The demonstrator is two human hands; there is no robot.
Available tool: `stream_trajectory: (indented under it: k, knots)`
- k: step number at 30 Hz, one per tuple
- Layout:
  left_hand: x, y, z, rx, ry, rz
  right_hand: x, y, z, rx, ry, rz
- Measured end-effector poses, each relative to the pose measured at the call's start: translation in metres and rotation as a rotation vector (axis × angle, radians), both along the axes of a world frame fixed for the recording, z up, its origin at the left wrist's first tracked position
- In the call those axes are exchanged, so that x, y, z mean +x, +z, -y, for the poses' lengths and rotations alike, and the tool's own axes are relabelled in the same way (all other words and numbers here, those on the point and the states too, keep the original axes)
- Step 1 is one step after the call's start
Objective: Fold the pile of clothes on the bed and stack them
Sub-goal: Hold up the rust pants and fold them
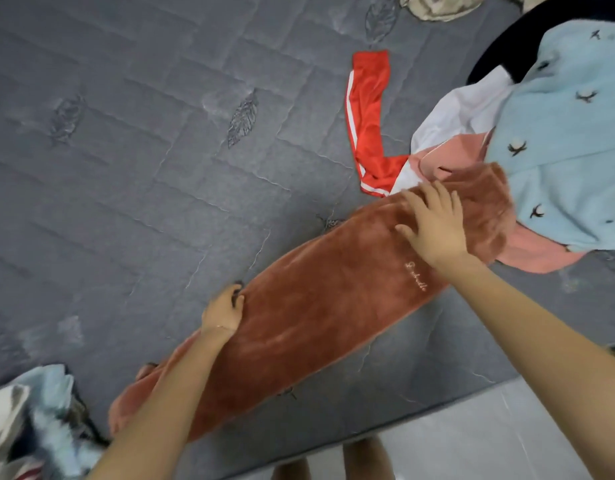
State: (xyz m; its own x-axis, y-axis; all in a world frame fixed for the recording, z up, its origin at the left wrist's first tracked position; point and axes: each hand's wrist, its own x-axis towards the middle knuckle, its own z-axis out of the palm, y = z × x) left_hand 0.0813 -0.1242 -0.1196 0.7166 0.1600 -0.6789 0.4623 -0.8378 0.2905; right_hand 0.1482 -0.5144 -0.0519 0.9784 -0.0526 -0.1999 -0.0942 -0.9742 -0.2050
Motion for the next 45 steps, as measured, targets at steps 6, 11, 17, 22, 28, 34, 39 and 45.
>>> stream_trajectory:
  k: [6,11,17,22,28,34,39,45]
  knots:
    - [-0.036,0.006,-0.046,0.132,-0.125,-0.01,-0.022,-0.033,-0.11,0.1,0.299,-0.189]
    - [-0.086,0.013,-0.087,0.028,-0.204,0.043,-0.045,-0.041,-0.212,0.152,0.575,-0.273]
    - [-0.116,0.018,-0.117,-0.159,-0.22,0.153,-0.072,-0.048,-0.298,0.099,0.787,-0.43]
    - [-0.138,0.015,-0.165,0.088,-0.204,0.183,-0.082,-0.057,-0.32,0.148,0.758,-0.446]
    - [-0.15,0.019,-0.186,0.053,-0.205,0.148,-0.092,-0.066,-0.323,0.191,0.639,-0.485]
    - [-0.155,0.011,-0.214,0.046,-0.453,0.158,-0.09,-0.074,-0.338,0.007,0.692,-0.47]
    - [-0.144,0.034,-0.217,-0.241,-0.23,0.192,-0.08,-0.064,-0.34,0.009,0.659,-0.35]
    - [-0.115,0.04,-0.243,-0.093,-0.231,-0.054,-0.072,-0.06,-0.34,0.041,0.485,-0.264]
